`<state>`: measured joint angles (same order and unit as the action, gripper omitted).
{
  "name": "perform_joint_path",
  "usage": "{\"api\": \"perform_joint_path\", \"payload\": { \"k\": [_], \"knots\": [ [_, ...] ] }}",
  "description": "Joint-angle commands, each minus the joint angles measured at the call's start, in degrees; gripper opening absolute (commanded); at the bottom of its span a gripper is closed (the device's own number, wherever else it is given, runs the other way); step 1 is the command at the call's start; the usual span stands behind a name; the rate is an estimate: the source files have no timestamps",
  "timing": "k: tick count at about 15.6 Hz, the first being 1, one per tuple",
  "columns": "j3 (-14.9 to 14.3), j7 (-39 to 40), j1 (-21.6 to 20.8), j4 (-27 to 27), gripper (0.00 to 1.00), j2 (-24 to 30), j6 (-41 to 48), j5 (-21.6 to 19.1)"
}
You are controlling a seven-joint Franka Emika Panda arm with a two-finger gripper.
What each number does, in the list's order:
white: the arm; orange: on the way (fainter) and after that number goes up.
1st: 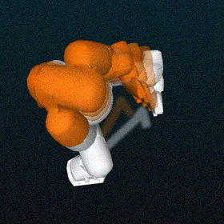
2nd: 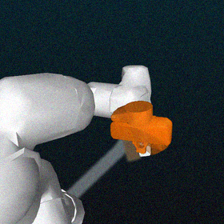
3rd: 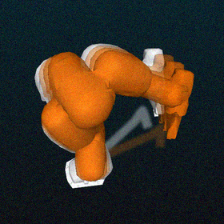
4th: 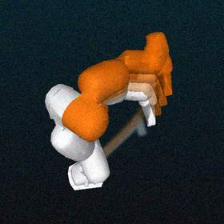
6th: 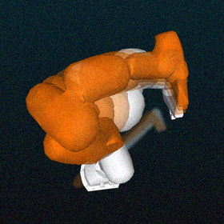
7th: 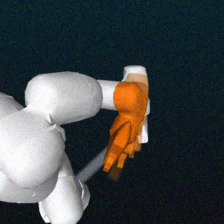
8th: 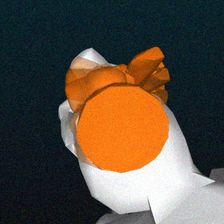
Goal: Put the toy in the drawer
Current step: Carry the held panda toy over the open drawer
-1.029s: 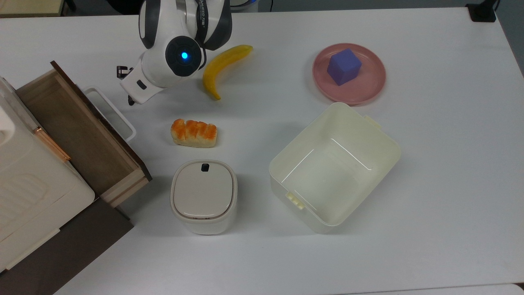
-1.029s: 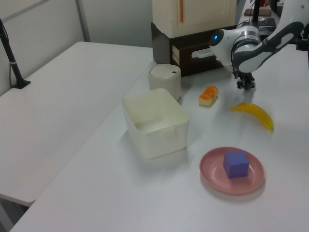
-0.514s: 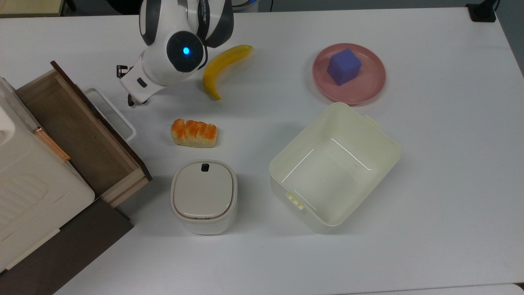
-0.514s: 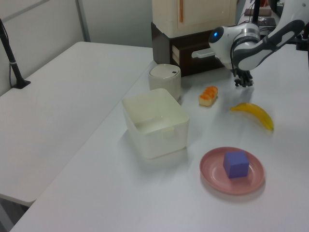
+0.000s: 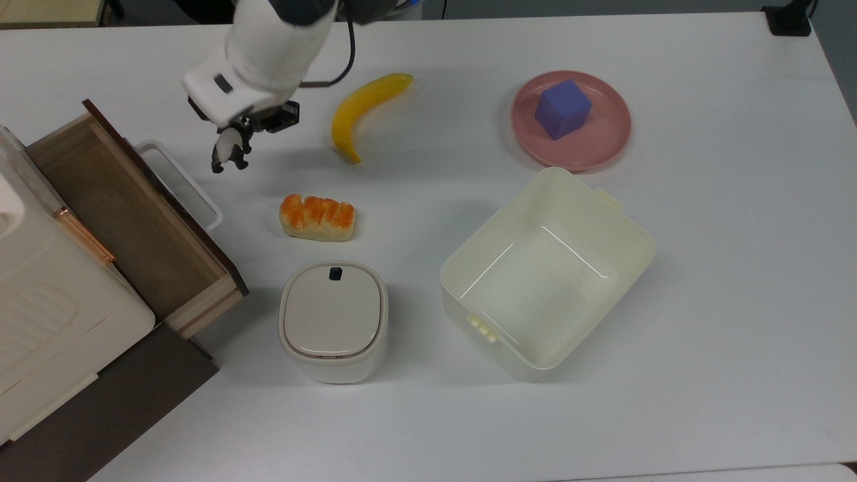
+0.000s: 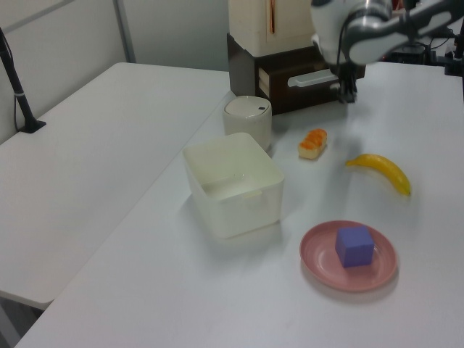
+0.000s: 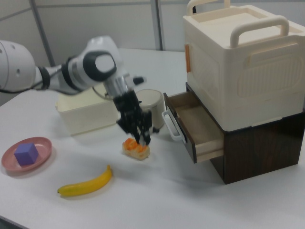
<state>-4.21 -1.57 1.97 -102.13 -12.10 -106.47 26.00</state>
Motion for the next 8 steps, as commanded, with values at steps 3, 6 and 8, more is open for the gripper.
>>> {"api": "perform_joint_path", "payload": {
  "k": [3,6,8],
  "knots": [
    [0.17,-0.18,1.72,10.01,0.00,0.15,4.42,-7.36],
    [-0.27,-0.10,3.82,13.09,0.00,0.06,4.25,-10.61],
    [-0.62,-0.01,4.97,13.45,0.00,-0.12,3.99,-11.32]
  ]
}}
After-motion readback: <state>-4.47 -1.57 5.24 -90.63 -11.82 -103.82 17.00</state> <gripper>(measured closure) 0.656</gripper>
